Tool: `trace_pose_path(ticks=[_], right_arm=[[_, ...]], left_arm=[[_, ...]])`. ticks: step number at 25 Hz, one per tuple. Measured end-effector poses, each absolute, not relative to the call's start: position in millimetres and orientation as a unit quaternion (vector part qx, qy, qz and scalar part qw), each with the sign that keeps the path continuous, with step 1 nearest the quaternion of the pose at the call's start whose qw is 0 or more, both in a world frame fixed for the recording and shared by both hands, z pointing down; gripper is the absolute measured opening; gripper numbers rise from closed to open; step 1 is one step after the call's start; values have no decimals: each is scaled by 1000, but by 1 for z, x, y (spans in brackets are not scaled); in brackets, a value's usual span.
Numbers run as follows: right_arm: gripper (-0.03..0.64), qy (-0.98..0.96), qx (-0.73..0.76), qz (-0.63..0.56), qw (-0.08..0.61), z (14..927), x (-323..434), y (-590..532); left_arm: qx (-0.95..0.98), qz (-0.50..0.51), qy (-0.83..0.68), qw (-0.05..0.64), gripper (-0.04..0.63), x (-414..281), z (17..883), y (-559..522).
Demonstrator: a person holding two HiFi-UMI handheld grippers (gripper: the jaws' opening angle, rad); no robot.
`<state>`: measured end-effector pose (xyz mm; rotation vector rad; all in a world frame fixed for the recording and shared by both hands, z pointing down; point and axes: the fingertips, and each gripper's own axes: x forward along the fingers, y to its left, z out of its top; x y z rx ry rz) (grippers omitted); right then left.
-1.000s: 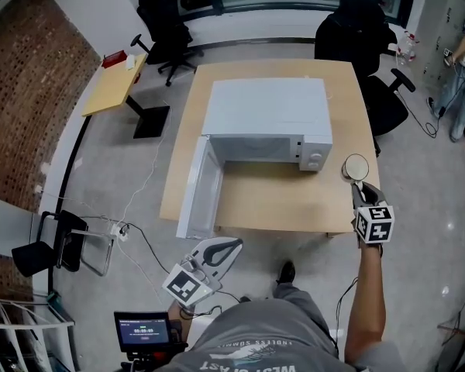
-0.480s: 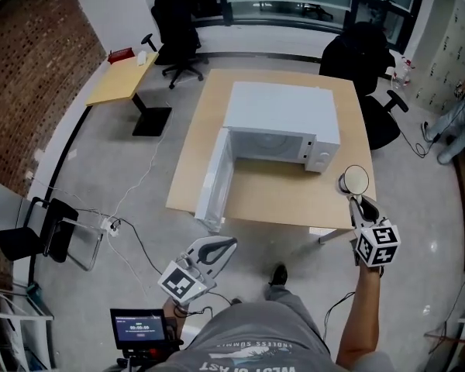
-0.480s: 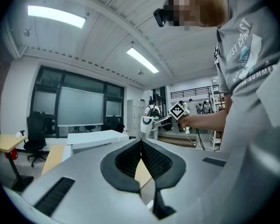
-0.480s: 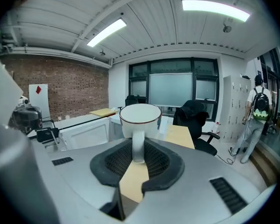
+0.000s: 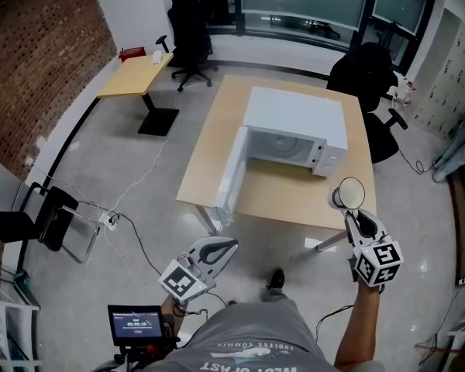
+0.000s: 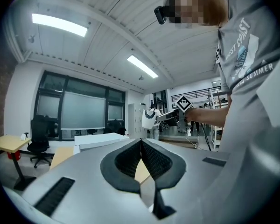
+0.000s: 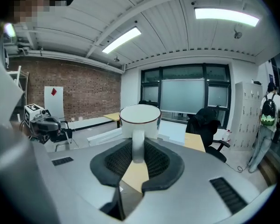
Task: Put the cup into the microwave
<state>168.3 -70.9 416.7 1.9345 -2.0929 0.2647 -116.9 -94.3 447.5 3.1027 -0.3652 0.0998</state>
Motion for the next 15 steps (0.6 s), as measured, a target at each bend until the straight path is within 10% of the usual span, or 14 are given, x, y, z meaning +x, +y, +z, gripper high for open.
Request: trace_pose_path(ticks=[15], right_arm=[[74,-764,625,83,138,403,66,-48]], left_arm=[[991,37,-131,15,20,-177,456,-78]])
